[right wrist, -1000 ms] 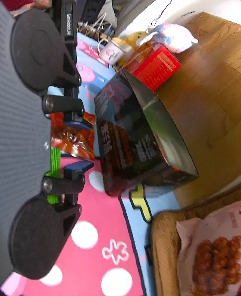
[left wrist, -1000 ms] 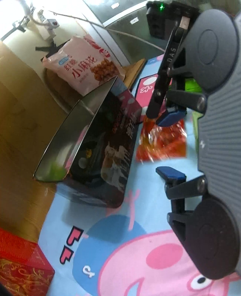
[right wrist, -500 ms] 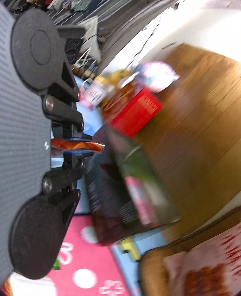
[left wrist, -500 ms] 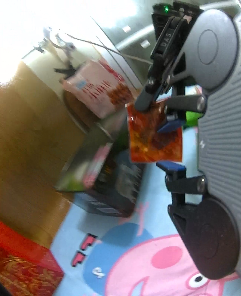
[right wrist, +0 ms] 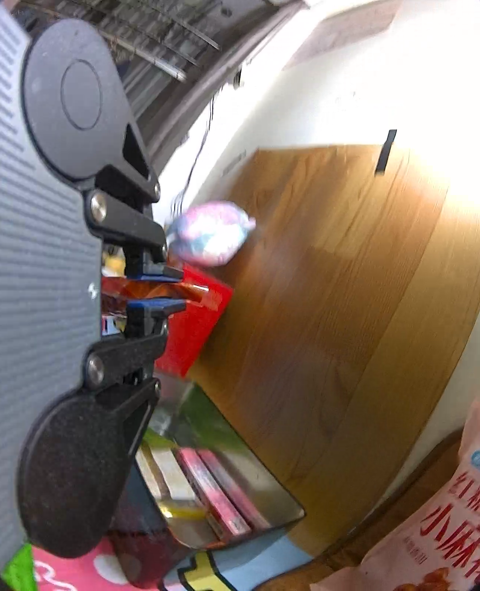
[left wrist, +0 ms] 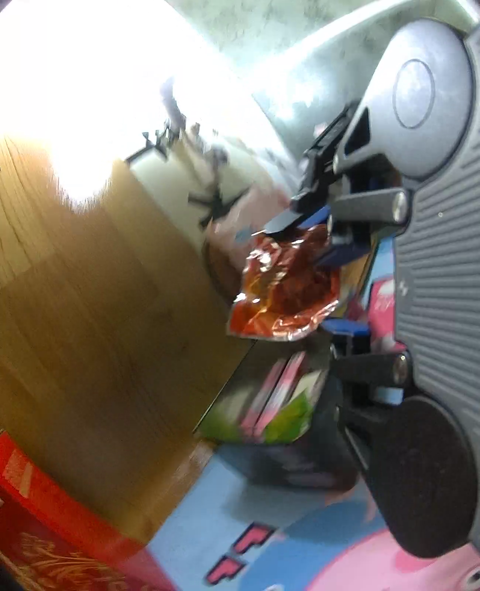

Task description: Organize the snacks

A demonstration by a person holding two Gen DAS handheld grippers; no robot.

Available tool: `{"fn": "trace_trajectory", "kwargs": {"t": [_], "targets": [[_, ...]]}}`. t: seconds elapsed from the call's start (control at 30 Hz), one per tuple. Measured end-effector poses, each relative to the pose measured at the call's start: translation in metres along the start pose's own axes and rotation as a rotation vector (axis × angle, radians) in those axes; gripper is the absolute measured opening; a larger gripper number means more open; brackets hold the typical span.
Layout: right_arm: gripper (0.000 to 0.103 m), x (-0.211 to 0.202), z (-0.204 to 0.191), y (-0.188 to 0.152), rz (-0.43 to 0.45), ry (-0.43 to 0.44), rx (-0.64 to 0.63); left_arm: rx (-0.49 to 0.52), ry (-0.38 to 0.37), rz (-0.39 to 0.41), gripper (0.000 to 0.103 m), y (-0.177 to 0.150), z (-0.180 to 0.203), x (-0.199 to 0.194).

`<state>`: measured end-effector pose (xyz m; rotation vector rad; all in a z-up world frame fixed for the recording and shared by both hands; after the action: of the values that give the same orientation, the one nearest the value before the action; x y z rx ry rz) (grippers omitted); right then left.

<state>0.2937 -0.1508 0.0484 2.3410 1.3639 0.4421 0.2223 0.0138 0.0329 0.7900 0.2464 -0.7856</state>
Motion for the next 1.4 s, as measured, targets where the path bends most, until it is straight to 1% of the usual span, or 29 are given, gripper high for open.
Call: {"fn": "trace_trajectory", "kwargs": {"t": [0.07, 0.17, 0.2, 0.23, 0.27, 0.3, 0.33, 0.37, 0.4, 0.43, 0.5, 0.57, 0.63, 0.7, 0.77, 0.87, 0.93, 1.0, 1.03, 1.07, 1.1, 1.13, 1.17, 1.23, 1.3, 1.33, 1.37, 1.4], "targets": [[0.012, 0.000, 0.011, 0.005, -0.004, -0.052, -0.026, 0.024, 0.042, -0.012, 0.023, 0.006, -0.001, 0.015], [0.014, -0.007, 0.029, 0.012, -0.009, -0.141, -0.075, 0.089, 0.121, -0.047, 0.021, 0.006, 0.000, 0.045], [0.015, -0.008, 0.034, 0.014, -0.009, -0.176, -0.100, 0.121, 0.148, -0.065, 0.021, 0.005, 0.000, 0.056], [0.017, -0.012, 0.040, 0.016, -0.011, -0.222, -0.134, 0.141, 0.171, -0.079, 0.017, 0.003, 0.001, 0.066], [0.022, -0.013, 0.046, 0.018, -0.007, -0.288, -0.184, 0.167, 0.185, -0.080, 0.015, 0.001, 0.004, 0.074], [0.030, -0.016, 0.050, 0.021, -0.002, -0.353, -0.234, 0.205, 0.206, -0.072, 0.017, 0.000, 0.009, 0.078], [0.033, -0.018, 0.054, 0.022, -0.004, -0.427, -0.292, 0.240, 0.220, -0.071, 0.020, -0.001, 0.017, 0.083], [0.042, -0.020, 0.057, 0.023, -0.001, -0.478, -0.334, 0.262, 0.220, -0.073, 0.030, -0.004, 0.023, 0.084], [0.042, -0.023, 0.055, 0.023, 0.013, -0.494, -0.373, 0.272, 0.212, -0.068, 0.033, -0.007, 0.027, 0.083], [0.043, -0.026, 0.051, 0.022, 0.027, -0.499, -0.402, 0.277, 0.207, -0.057, 0.035, -0.008, 0.031, 0.081], [0.045, -0.032, 0.043, 0.019, 0.054, -0.517, -0.451, 0.299, 0.197, -0.042, 0.035, -0.012, 0.034, 0.072], [0.046, -0.041, 0.031, 0.012, 0.066, -0.503, -0.480, 0.303, 0.194, -0.039, 0.035, -0.017, 0.032, 0.061], [0.046, -0.048, 0.024, -0.001, 0.051, -0.472, -0.478, 0.309, 0.180, -0.039, 0.035, -0.025, 0.027, 0.043], [0.046, -0.054, 0.018, -0.018, 0.020, -0.443, -0.466, 0.318, 0.188, -0.033, 0.040, -0.034, 0.021, 0.025], [0.047, -0.060, 0.014, -0.042, -0.046, -0.404, -0.451, 0.323, 0.195, -0.047, 0.042, -0.048, 0.012, 0.012], [0.053, -0.067, 0.008, -0.084, -0.172, -0.343, -0.451, 0.316, 0.202, -0.106, 0.042, -0.076, -0.002, 0.000], [0.053, -0.070, 0.005, -0.114, -0.256, -0.325, -0.457, 0.312, 0.202, -0.142, 0.042, -0.096, -0.009, -0.007], [0.054, -0.072, 0.002, -0.145, -0.354, -0.320, -0.503, 0.320, 0.191, -0.179, 0.042, -0.114, -0.011, -0.012], [0.057, -0.074, 0.000, -0.158, -0.393, -0.319, -0.533, 0.327, 0.185, -0.195, 0.042, -0.123, -0.011, -0.013], [0.069, -0.074, -0.004, -0.172, -0.428, -0.321, -0.564, 0.336, 0.182, -0.214, 0.042, -0.131, -0.010, -0.014], [0.079, -0.074, -0.005, -0.182, -0.448, -0.327, -0.591, 0.346, 0.190, -0.227, 0.045, -0.138, -0.010, -0.013], [0.080, -0.073, -0.005, -0.191, -0.465, -0.335, -0.617, 0.359, 0.213, -0.233, 0.045, -0.144, -0.010, -0.010], [0.080, -0.072, -0.005, -0.200, -0.491, -0.347, -0.648, 0.367, 0.214, -0.245, 0.045, -0.149, -0.010, -0.009], [0.080, -0.069, -0.008, -0.209, -0.494, -0.376, -0.736, 0.389, 0.220, -0.243, 0.045, -0.157, -0.005, -0.009], [0.078, -0.067, -0.009, -0.211, -0.491, -0.393, -0.767, 0.412, 0.214, -0.250, 0.047, -0.165, 0.003, -0.008], [0.074, -0.067, -0.009, -0.209, -0.485, -0.401, -0.771, 0.420, 0.209, -0.259, 0.050, -0.170, 0.004, -0.009], [0.069, -0.067, -0.007, -0.206, -0.482, -0.413, -0.772, 0.427, 0.214, -0.261, 0.051, -0.173, 0.005, -0.009], [0.061, -0.065, -0.003, -0.203, -0.475, -0.426, -0.774, 0.436, 0.224, -0.253, 0.051, -0.174, 0.006, -0.008]]}}
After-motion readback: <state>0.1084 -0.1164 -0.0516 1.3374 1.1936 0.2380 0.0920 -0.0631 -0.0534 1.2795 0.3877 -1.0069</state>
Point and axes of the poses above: each gripper's, at about its wrist camera, not at the fingertips, and x roughly the way its jaws point, z to its right, y to its top, the point moved 9 cm from there along x, roughly the way its jaws point, and after that the axes turned 13 degrees about y, right-handed, at the moved point
